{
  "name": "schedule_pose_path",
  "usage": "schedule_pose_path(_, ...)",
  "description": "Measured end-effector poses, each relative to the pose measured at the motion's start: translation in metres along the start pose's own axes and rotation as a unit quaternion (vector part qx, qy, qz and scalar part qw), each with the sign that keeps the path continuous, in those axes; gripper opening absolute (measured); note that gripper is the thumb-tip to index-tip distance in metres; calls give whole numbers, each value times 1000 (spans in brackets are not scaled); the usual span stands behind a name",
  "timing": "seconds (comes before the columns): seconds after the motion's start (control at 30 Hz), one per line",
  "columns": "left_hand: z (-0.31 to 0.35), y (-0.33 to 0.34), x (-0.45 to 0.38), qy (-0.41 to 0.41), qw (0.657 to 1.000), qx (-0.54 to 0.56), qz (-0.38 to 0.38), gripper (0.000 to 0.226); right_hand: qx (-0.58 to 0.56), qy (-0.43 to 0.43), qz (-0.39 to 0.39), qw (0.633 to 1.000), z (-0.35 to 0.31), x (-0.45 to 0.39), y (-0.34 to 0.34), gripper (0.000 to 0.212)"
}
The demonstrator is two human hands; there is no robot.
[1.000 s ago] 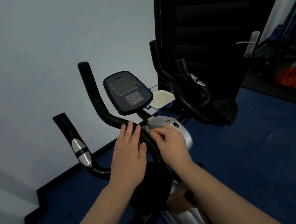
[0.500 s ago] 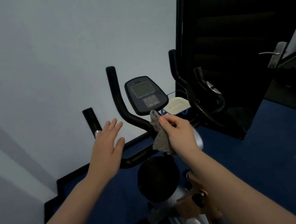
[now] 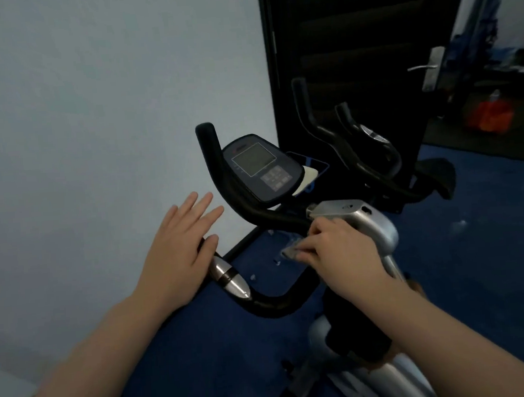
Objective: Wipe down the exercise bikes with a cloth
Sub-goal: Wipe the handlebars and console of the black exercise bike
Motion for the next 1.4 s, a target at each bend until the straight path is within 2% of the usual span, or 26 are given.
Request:
schedule_pose_path(0.17, -7, 10, 6, 72, 997, -24, 23, 43, 71, 76, -57, 993, -10, 3, 10, 29)
schedule_pose_path(0.37, -3, 21, 11, 117, 985, -116, 55, 39, 0, 153, -98, 983, -13, 11, 9, 34)
schedule_pose_path(0.5, -6, 23, 11, 134, 980, -126, 79, 39, -22, 92, -152, 984, -37, 18, 25, 38)
schedule_pose_path(0.63, -4, 24, 10, 124, 980, -130, 90, 38, -190, 77, -215, 955, -38, 28, 18, 29)
schedule_pose_path(0.7, -4, 24, 10, 117, 980, -132, 94, 38, -221, 60, -244, 942, -35, 28, 9, 29)
schedule_pose_path(0.83, -2, 24, 10, 97, 981, -130, 109, 39, -133, -39, -263, 955, -38, 26, 12, 30)
schedule_pose_path(0.93, 0, 25, 10, 73, 982, -132, 116, 37, -78, -94, -291, 949, -37, 31, 23, 40)
schedule_pose_path(1.0, 1, 25, 9, 63, 982, -134, 118, 36, -68, -111, -335, 933, -33, 33, 30, 47)
schedule_pose_path(1.17, 1, 26, 9, 47, 983, -143, 107, 36, -121, -87, -478, 866, -27, 20, 33, 60)
schedule_pose_path(1.27, 0, 26, 8, 47, 983, -147, 95, 37, -86, -136, -484, 860, -41, 16, 39, 53)
schedule_pose_path(1.33, 0, 25, 9, 52, 984, -148, 89, 36, -32, -179, -459, 869, -46, 17, 46, 39)
schedule_pose_path(1.4, 0, 25, 9, 55, 985, -142, 82, 34, 27, -231, -420, 877, -51, 17, 51, 37)
Point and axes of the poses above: each hand's wrist, its own x-axis away from the middle knuckle, its own y-axis out of the palm, z = x × y, the point moved 7 cm from there along -x, towards the middle knuckle, and after that the axes turned 9 degrees about -x, right-handed, at the moved point
